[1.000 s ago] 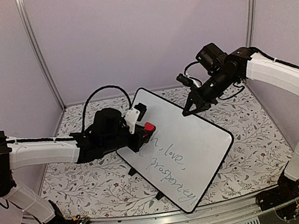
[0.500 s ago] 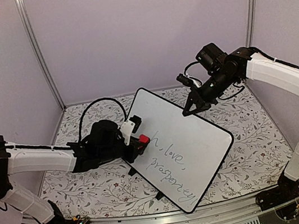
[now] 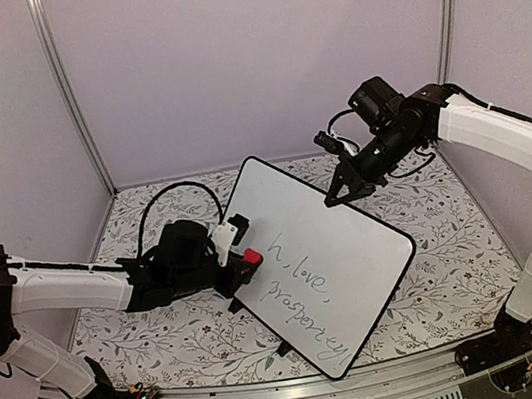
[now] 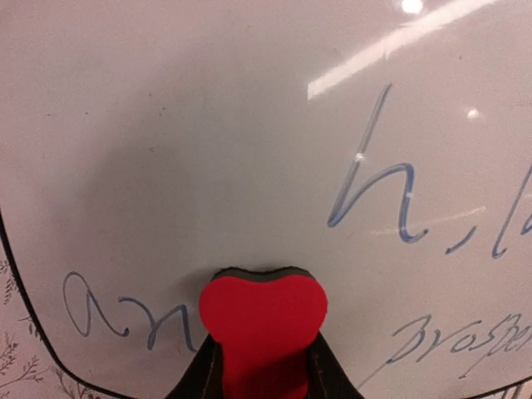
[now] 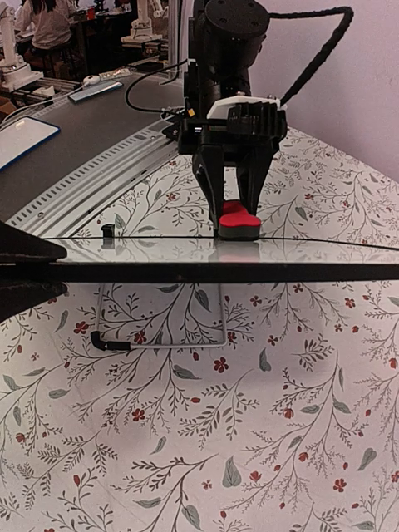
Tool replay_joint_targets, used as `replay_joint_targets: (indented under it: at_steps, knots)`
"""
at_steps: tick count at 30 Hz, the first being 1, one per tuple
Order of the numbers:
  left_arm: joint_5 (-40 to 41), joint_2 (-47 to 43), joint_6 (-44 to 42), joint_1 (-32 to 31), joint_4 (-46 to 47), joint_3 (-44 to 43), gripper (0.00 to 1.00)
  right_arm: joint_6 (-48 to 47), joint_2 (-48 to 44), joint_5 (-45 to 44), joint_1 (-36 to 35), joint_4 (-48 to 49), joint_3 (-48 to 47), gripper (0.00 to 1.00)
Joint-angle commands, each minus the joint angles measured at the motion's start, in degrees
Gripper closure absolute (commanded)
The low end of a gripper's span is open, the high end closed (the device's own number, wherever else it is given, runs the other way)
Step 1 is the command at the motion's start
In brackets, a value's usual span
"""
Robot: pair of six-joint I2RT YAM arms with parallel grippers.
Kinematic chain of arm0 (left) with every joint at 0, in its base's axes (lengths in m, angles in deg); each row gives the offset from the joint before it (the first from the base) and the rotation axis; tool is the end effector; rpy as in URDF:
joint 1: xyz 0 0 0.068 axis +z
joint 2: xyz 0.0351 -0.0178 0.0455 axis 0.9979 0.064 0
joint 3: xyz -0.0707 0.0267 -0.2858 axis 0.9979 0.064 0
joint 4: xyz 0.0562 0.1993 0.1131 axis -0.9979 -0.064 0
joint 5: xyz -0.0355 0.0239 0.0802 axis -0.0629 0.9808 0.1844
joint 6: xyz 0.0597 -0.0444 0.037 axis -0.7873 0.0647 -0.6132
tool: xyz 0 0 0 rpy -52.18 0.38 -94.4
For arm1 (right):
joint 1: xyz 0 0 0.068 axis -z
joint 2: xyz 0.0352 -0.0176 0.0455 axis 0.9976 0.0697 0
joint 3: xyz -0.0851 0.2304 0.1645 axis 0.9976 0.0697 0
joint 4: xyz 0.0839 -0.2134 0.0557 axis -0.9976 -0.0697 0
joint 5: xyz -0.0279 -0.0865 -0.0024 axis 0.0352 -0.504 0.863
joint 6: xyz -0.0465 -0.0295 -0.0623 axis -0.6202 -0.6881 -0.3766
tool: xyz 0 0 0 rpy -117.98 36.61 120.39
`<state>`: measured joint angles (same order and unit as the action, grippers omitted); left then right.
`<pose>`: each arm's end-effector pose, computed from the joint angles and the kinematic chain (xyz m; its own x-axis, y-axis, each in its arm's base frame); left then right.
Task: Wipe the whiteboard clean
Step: Erase the center of the whiteboard.
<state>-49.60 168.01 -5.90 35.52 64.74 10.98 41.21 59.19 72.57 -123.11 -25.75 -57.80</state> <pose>0.1968 -0.2377 0.2061 -0.4524 0.3590 -0.8164 0.7078 0.7014 -0.0837 0.2439 0.2310 0.3356 -0.8173 -0.3832 -0.4304 -0.5731 0.6180 0.5382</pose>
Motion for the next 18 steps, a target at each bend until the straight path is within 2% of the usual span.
replay_joint_targets:
  at_steps: [1, 18]
  knots:
    - [-2.7, -0.5, -1.2, 0.2, -1.7, -3.7, 1.0, -3.0, 0.3, 2.2, -1.4, 1.5, -1.2, 1.0]
    - [-2.4, 5.9, -3.1, -1.2, -3.8, -15.2, 1.0, -3.0, 0.6, 2.1, -1.4, 1.4, -1.4, 1.0]
